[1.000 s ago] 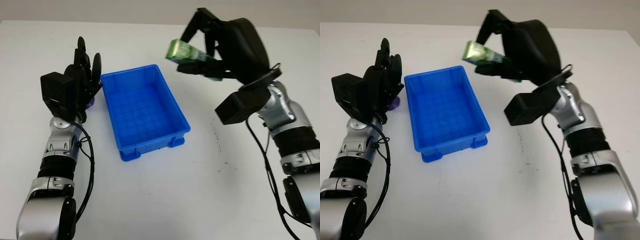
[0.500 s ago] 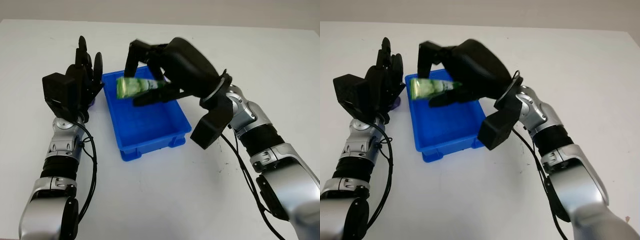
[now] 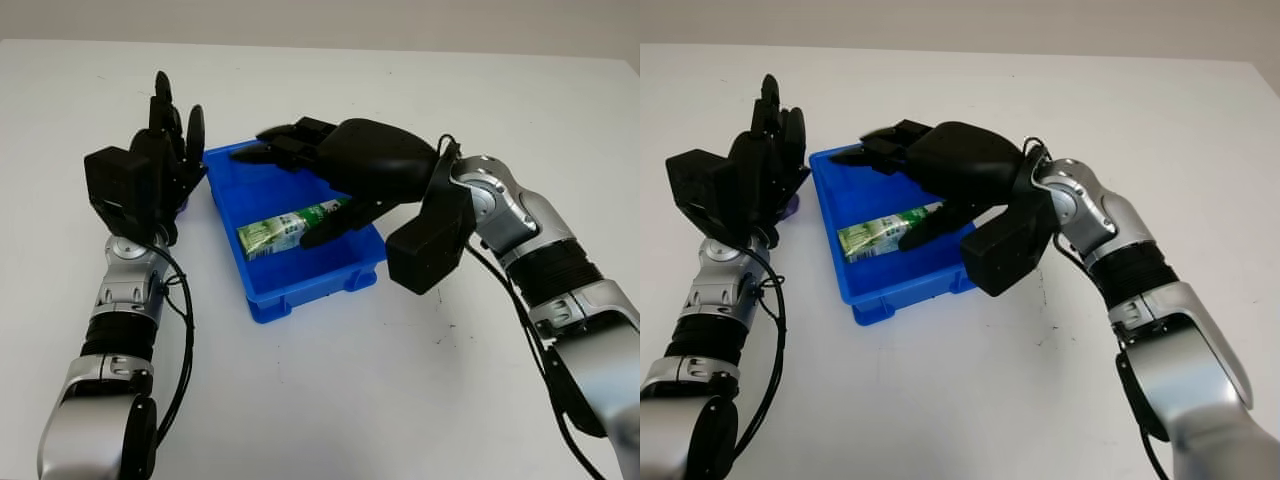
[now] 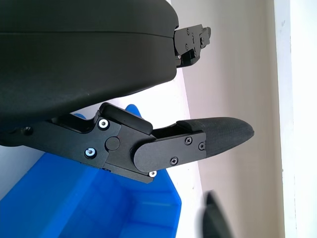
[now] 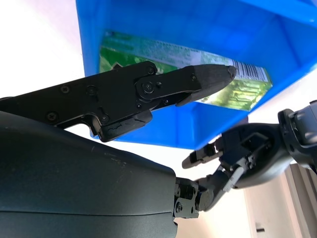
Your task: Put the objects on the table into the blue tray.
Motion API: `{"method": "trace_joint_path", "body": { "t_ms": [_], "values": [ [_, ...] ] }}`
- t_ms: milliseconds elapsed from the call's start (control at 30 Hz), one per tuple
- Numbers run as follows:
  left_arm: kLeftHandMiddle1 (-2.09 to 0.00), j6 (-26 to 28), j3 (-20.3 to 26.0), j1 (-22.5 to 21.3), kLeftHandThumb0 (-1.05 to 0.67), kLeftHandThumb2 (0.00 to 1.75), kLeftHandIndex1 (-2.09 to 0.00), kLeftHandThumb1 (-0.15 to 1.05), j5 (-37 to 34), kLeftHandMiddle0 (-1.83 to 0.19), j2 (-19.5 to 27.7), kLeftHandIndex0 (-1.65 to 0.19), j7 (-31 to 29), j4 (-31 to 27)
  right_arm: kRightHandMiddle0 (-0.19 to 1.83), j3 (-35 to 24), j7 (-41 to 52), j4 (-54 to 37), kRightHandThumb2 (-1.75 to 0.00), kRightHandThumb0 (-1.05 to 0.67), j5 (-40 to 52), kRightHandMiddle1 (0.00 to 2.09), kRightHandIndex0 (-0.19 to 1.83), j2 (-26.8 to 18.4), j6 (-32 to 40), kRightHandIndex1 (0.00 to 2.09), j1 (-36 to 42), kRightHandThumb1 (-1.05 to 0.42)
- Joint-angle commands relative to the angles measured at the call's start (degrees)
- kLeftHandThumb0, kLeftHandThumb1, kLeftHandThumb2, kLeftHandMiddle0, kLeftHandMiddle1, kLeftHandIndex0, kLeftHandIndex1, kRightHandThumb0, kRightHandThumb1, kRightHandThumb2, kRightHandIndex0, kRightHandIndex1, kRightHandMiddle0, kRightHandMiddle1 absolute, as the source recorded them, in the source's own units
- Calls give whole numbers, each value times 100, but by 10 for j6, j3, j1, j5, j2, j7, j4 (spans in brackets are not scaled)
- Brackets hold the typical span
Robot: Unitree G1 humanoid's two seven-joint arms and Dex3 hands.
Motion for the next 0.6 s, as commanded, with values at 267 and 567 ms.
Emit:
{"method": "trace_joint_path", "body": {
  "t_ms": [267, 567],
  "values": [
    [0, -3, -1, 2, -78, 63, 0, 105, 4, 19, 3, 19, 0, 3, -19, -97, -107, -4, -32, -73, 99, 0, -19, 37, 15, 0, 28, -105],
    [0, 2, -1, 3, -78, 64, 0, 105, 5, 19, 8, 19, -4, -3, -16, -196, -181, 71, -62, -76, 171, 2, -18, 34, 111, 1, 27, -105]
  ]
}}
